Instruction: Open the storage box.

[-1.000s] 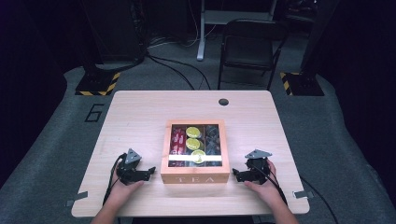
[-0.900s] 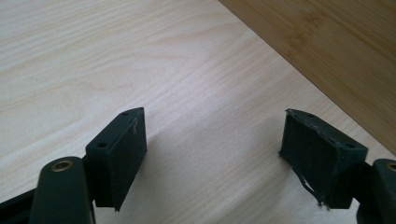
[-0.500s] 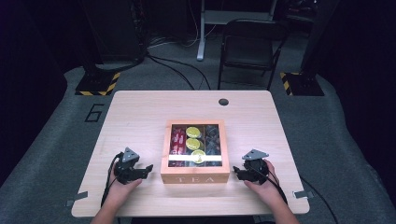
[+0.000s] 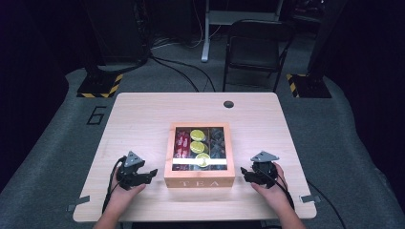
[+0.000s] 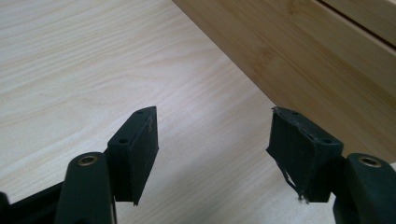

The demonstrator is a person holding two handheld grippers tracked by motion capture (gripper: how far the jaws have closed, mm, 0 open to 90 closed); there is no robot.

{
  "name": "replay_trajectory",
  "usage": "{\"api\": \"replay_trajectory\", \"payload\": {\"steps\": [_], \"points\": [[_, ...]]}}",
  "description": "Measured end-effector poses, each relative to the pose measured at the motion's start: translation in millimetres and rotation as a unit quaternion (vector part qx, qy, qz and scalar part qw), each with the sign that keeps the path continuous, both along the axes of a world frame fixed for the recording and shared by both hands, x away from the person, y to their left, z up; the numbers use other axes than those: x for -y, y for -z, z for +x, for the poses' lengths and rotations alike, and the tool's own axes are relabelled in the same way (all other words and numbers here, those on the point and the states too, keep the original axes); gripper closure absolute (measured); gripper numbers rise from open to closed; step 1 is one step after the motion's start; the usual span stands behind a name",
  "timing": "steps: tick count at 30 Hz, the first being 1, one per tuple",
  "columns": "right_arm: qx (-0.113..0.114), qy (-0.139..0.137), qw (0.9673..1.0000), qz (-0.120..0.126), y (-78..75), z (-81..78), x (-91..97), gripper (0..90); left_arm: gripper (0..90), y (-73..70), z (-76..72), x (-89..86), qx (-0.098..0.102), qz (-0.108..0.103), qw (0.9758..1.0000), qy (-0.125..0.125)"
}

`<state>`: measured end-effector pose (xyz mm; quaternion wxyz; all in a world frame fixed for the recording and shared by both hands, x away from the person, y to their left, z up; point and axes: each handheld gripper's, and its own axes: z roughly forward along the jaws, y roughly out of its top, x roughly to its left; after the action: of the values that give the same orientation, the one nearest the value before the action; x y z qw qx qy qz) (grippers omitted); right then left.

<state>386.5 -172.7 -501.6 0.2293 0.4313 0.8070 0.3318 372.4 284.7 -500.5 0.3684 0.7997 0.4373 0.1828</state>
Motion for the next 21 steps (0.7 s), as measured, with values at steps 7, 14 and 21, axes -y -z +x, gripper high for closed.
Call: {"api": "replay_trajectory", "payload": {"steps": [7, 14, 21], "points": [[-0.005, -0.02, 0.9998, 0.006, -2.9, -1.5, 0.5, 36.4, 36.1, -5.9, -3.8, 0.8, 0.01, -0.015, 0.9998, -0.006], [0.011, -0.017, 0.9995, 0.026, -9.2, -6.3, 1.9, 38.0, 37.7, -11.3, -5.3, 2.5, 0.013, -0.021, 0.9997, 0.002], [0.01, -0.01, 0.9993, 0.035, -11.0, -7.5, 0.9, 38.3, 38.3, -16.3, -8.9, 2.5, 0.018, -0.022, 0.9996, 0.005]]}}
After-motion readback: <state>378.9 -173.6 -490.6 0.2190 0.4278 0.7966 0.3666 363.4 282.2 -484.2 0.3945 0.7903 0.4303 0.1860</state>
